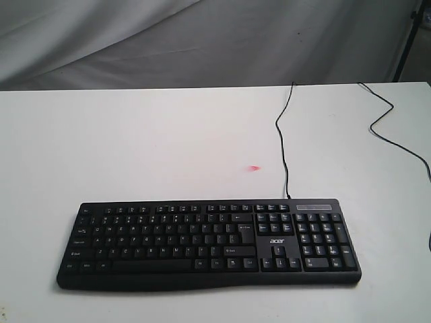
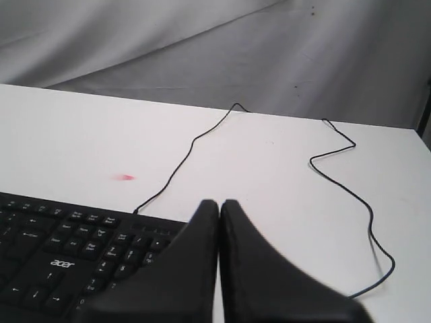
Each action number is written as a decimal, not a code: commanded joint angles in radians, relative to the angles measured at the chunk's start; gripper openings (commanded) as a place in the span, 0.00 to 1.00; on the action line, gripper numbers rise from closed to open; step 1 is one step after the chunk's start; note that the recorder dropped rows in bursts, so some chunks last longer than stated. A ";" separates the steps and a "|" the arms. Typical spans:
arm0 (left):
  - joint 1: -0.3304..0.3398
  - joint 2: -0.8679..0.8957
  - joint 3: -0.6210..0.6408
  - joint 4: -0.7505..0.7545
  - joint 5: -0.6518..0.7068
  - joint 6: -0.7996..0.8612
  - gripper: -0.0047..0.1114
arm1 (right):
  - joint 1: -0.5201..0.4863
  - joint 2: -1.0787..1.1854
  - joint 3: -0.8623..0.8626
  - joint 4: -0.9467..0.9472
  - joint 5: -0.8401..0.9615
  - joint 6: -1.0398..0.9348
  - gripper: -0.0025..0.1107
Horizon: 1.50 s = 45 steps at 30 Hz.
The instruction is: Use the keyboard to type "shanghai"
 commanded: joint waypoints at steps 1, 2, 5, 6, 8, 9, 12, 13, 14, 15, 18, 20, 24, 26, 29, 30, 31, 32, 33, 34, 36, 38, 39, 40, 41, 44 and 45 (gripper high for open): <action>-0.004 0.003 0.005 -0.001 -0.005 -0.003 0.05 | -0.007 -0.005 0.003 -0.003 0.056 -0.008 0.02; -0.004 0.003 0.005 -0.001 -0.005 -0.003 0.05 | -0.007 -0.005 0.003 -0.003 0.069 -0.008 0.02; -0.004 0.003 0.005 -0.001 -0.005 -0.003 0.05 | -0.007 -0.005 0.003 -0.003 0.072 -0.008 0.02; -0.004 0.003 0.005 -0.001 -0.005 -0.003 0.05 | -0.007 -0.005 0.003 -0.003 0.074 -0.008 0.02; -0.004 0.003 0.005 -0.001 -0.005 -0.003 0.05 | -0.007 -0.005 0.003 -0.003 0.081 -0.008 0.02; -0.004 0.003 0.005 -0.001 -0.005 -0.003 0.05 | -0.007 -0.005 0.003 -0.003 0.083 -0.008 0.02; -0.004 0.003 0.005 -0.001 -0.005 -0.003 0.05 | -0.005 -0.005 0.003 -0.001 0.083 -0.008 0.02; -0.004 0.003 0.005 -0.001 -0.005 -0.003 0.05 | -0.005 -0.005 0.003 -0.001 0.083 -0.008 0.02; -0.004 0.003 0.005 -0.001 -0.005 -0.003 0.05 | -0.005 -0.005 0.003 -0.001 0.083 -0.008 0.02; -0.004 0.003 0.005 -0.001 -0.005 -0.003 0.05 | -0.005 -0.005 0.003 -0.001 0.083 -0.008 0.02; -0.004 0.003 0.005 -0.001 -0.005 -0.003 0.05 | -0.005 -0.005 0.003 -0.001 0.083 -0.008 0.02; -0.004 0.003 0.005 -0.001 -0.005 -0.003 0.05 | -0.005 -0.005 0.003 -0.001 0.083 -0.008 0.02; -0.004 0.003 0.005 -0.001 -0.005 -0.003 0.05 | -0.005 -0.005 0.003 -0.001 0.083 -0.008 0.02; -0.004 0.003 0.005 -0.001 -0.005 -0.003 0.05 | -0.005 -0.005 0.003 -0.001 0.083 -0.008 0.02; -0.004 0.003 0.005 -0.001 -0.005 -0.003 0.05 | -0.005 -0.005 0.003 -0.001 0.083 -0.006 0.02; -0.004 0.003 0.005 -0.001 -0.005 -0.003 0.05 | -0.005 -0.005 0.003 -0.001 0.083 -0.006 0.02; -0.004 0.003 0.005 -0.001 -0.005 -0.003 0.05 | -0.005 -0.005 0.003 -0.001 0.083 -0.008 0.02; -0.004 0.003 0.005 -0.001 -0.005 -0.003 0.05 | -0.005 -0.005 0.003 -0.001 0.083 -0.008 0.02; -0.004 0.003 0.005 -0.001 -0.005 -0.003 0.05 | -0.005 -0.005 0.003 -0.001 0.083 -0.008 0.02; -0.004 0.003 0.005 -0.001 -0.005 -0.003 0.05 | -0.005 -0.005 0.003 -0.001 0.083 -0.008 0.02; -0.004 0.003 0.005 -0.001 -0.005 -0.003 0.05 | -0.005 -0.005 0.003 -0.001 0.083 -0.008 0.02; -0.004 0.003 0.005 -0.001 -0.005 -0.003 0.05 | -0.005 -0.005 0.003 -0.001 0.083 -0.008 0.02; -0.004 0.003 0.005 -0.001 -0.005 -0.003 0.05 | -0.005 -0.005 0.003 -0.001 0.083 -0.008 0.02; -0.004 0.003 0.005 -0.001 -0.005 -0.003 0.05 | -0.005 -0.005 0.003 -0.001 0.083 -0.008 0.02; -0.004 0.003 0.005 -0.001 -0.005 -0.003 0.05 | -0.005 -0.005 0.003 -0.001 0.083 -0.008 0.02; -0.004 0.003 0.005 -0.001 -0.005 -0.003 0.05 | -0.005 -0.005 0.003 -0.001 0.083 -0.008 0.02; -0.004 0.003 0.005 -0.001 -0.005 -0.003 0.05 | -0.005 -0.005 0.003 -0.001 0.083 -0.008 0.02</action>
